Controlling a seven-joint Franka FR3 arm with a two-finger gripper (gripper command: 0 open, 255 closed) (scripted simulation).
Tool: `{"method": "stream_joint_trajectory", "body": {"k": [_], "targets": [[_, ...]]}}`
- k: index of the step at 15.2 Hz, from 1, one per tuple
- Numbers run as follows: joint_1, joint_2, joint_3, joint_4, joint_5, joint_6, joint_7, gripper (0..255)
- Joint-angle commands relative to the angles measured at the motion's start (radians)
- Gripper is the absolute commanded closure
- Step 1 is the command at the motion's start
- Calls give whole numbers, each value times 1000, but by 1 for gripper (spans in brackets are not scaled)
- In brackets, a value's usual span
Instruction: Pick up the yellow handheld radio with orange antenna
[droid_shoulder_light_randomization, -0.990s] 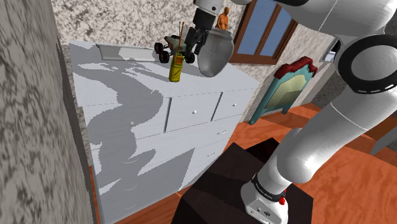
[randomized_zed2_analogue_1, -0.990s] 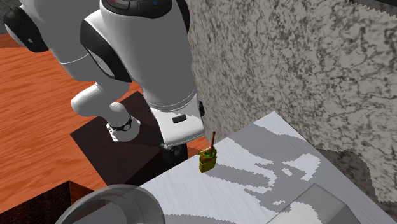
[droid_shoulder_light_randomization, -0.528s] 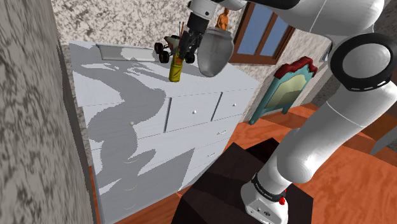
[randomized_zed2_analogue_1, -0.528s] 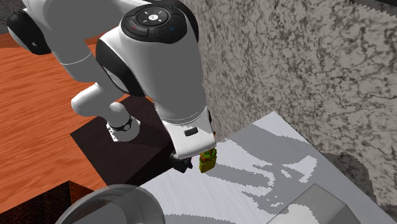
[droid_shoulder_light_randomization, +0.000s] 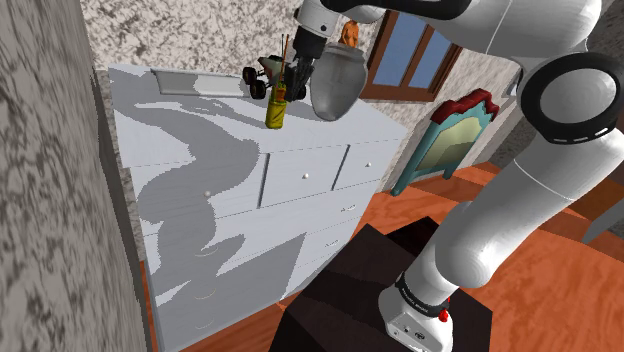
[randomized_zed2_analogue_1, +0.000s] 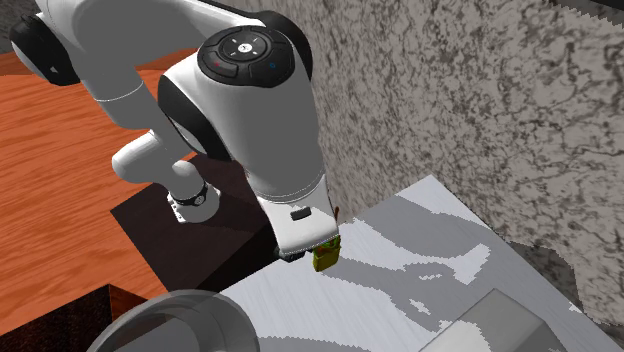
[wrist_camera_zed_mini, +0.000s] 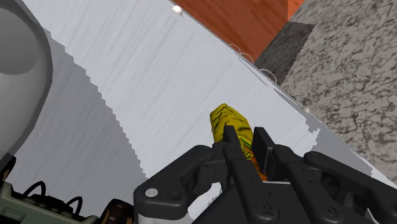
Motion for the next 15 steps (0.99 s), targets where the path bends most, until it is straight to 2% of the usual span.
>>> {"method": "stream_joint_trajectory", "body": {"k": [1, 6, 15], "targets": [[0, 0, 0, 0, 0, 0, 0, 255], [0, 1, 0, 1, 0, 0, -1, 255], [-1, 30, -1, 157, -1, -127, 9, 255]]}}
